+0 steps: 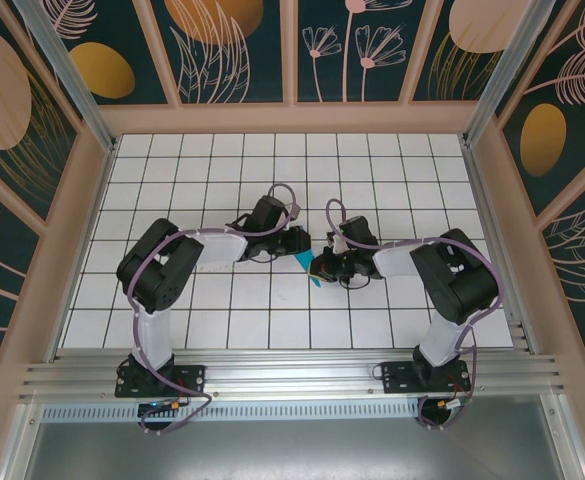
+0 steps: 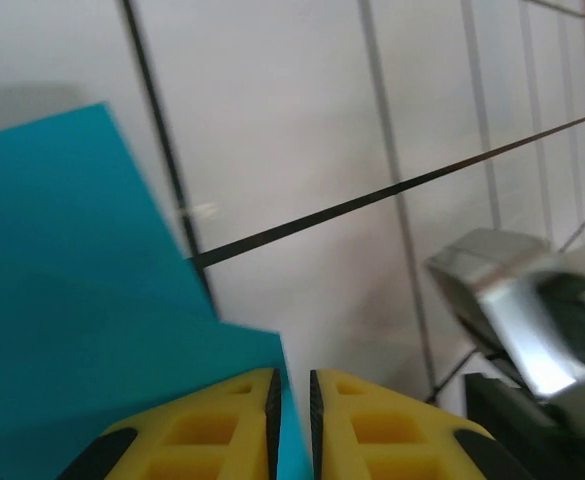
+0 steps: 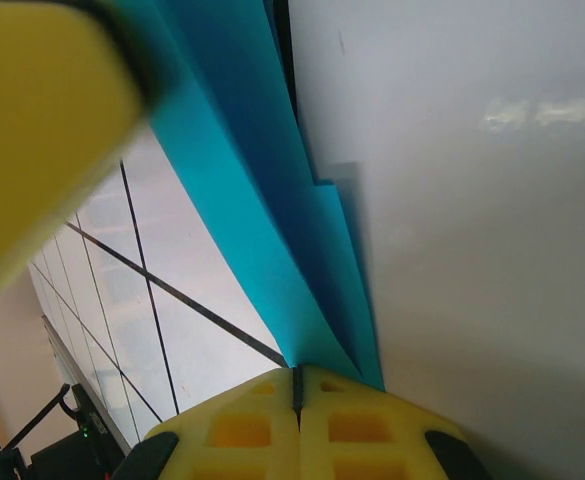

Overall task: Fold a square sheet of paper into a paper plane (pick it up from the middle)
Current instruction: Fold the wing for the fifth time at the center of the table.

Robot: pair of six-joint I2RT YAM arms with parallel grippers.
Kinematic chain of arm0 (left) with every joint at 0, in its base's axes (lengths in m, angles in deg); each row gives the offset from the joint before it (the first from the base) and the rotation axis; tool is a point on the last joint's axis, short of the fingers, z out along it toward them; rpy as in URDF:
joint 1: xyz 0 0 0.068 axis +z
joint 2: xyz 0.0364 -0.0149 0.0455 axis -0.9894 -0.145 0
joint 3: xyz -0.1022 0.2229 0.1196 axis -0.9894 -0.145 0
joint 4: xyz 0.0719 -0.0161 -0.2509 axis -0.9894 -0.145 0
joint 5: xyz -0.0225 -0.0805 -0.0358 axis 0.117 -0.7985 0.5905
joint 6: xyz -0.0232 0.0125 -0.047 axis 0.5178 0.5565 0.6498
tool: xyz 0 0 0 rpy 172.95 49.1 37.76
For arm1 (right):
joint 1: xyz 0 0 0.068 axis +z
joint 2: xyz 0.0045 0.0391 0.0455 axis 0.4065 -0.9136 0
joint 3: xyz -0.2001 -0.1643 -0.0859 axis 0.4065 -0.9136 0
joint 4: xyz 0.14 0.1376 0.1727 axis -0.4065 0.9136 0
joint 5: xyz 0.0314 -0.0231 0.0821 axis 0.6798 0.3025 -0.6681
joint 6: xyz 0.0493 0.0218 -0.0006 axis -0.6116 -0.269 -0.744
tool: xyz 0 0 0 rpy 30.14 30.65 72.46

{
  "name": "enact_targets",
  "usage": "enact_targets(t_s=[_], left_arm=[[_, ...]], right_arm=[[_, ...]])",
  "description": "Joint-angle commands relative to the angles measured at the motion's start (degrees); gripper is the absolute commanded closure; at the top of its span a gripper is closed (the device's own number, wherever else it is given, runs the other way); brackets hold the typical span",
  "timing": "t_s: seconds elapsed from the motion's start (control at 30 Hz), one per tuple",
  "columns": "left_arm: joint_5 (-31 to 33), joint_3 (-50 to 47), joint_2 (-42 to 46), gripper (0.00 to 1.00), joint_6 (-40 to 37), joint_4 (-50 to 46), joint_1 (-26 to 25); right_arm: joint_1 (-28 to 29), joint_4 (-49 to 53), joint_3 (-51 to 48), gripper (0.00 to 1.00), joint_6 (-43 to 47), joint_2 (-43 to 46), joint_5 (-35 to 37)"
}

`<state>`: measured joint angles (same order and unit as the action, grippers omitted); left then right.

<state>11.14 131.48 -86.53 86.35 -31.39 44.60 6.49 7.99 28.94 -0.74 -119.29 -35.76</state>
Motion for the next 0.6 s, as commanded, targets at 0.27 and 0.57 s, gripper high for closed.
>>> enact_targets(t_s=[0.27,0.57], left_arm=[[6.5,1.3,-6.6,0.82,-0.3,-7.7,0.3],[6.9,0.1,-6.5,0.83,-0.8,-7.8,0.3]], right_arm=[[1.9,13.5,1.1,1.0,2.1,0.2,4.3],[1.9,15.4,8.7,1.0,3.3,2.1,0.5]])
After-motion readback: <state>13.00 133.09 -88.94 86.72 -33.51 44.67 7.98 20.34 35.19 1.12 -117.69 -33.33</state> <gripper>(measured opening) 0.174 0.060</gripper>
